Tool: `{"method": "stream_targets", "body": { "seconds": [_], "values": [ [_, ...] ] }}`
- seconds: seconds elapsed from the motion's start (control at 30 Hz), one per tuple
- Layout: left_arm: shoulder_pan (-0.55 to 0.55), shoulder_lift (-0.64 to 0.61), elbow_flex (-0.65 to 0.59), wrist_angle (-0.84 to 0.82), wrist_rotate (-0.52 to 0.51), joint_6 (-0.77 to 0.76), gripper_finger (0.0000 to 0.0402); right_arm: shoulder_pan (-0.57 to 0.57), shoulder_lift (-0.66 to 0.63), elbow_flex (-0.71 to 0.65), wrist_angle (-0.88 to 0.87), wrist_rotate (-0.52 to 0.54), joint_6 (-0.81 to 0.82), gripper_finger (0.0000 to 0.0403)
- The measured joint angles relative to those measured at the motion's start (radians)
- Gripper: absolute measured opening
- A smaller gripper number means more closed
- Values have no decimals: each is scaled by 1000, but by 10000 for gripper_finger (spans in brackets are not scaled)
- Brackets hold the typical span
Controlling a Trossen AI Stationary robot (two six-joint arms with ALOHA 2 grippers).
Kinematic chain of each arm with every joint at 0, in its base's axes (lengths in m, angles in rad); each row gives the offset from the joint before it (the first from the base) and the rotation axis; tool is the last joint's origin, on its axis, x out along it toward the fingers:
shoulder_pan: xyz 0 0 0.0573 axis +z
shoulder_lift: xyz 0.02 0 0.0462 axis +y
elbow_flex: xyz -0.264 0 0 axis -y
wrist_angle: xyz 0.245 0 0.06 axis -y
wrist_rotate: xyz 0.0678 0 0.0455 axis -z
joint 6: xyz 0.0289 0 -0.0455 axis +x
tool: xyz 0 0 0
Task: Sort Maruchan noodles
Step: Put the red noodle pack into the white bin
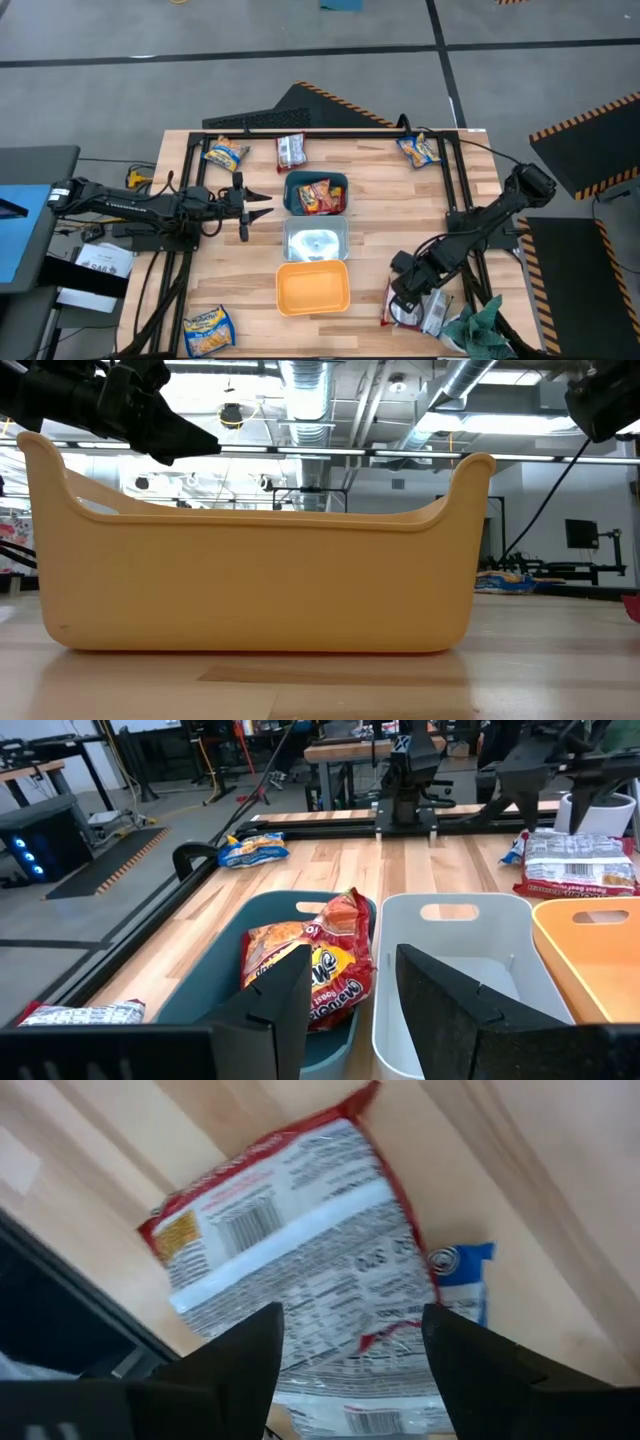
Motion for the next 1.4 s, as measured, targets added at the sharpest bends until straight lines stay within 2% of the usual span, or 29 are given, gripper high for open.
{"method": "stream_targets", "body": {
  "seconds": [0.47, 0.73, 1.1, 1.27, 1.4],
  "values": [
    [0, 0, 0, 0, 0, 0, 137, 0, 0, -25, -1, 28, 4, 265],
    [0, 0, 0, -4, 0, -2, 137, 15, 0, -87, 89, 30, 14, 265],
    [0, 0, 0, -4, 0, -1, 137, 31, -2, -157, 129, 32, 21, 263],
    [0, 0, 0, -5, 0, -1, 137, 30, -1, -165, 131, 38, 10, 234],
    [0, 0, 0, -5, 0, -1, 137, 27, -1, -165, 127, 71, -32, 163]
  ]
}}
